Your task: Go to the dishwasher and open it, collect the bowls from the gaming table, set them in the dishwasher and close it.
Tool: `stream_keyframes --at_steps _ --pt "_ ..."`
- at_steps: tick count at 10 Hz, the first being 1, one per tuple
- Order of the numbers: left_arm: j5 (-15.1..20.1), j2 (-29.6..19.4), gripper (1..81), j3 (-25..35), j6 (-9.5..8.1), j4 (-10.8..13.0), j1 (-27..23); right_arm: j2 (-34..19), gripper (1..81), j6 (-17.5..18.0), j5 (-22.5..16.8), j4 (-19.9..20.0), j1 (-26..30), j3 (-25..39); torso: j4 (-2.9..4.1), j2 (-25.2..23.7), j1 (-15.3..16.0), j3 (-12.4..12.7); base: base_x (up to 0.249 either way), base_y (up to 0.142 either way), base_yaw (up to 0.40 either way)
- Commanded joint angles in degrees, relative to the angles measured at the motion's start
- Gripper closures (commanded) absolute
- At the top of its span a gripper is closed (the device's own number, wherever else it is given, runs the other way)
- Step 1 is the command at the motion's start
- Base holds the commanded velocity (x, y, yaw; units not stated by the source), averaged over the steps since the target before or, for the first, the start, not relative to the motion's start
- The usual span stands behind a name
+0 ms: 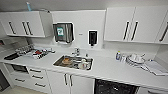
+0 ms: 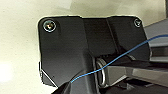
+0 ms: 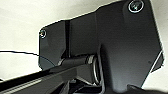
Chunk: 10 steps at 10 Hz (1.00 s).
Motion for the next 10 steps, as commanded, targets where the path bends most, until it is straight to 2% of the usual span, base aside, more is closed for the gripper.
stream_keyframes --at_steps 1,3,7,10 --pt "3.3 -0.3 1.0 -1.1 0.36 0.5 -2.7 0.2 1.0 -0.1 -1.9 -0.5 2.8 0.0 0.00 0.0 0.0 0.0 0.000 0.000 0.309" --pt "3.2 0.1 1.0 -1.2 0.44 1.3 -2.7 0.2 1.0 -0.2 -1.9 -0.6 3.3 -0.8 0.00 0.0 0.0 0.0 0.000 0.000 0.329" --pt "3.2 0.5 1.0 -3.0 0.45 1.3 -2.7 2.5 1.0 -0.2 -3.3 -2.7 3.8 -1.5 0.00 0.0 0.0 0.0 0.000 0.000 0.333" --pt "3.2 0.6 1.0 -4.5 0.45 1.2 -2.8 2.8 1.0 -0.2 -3.5 -2.7 3.9 -2.6 0.00 0.0 0.0 0.0 0.000 0.000 0.334"
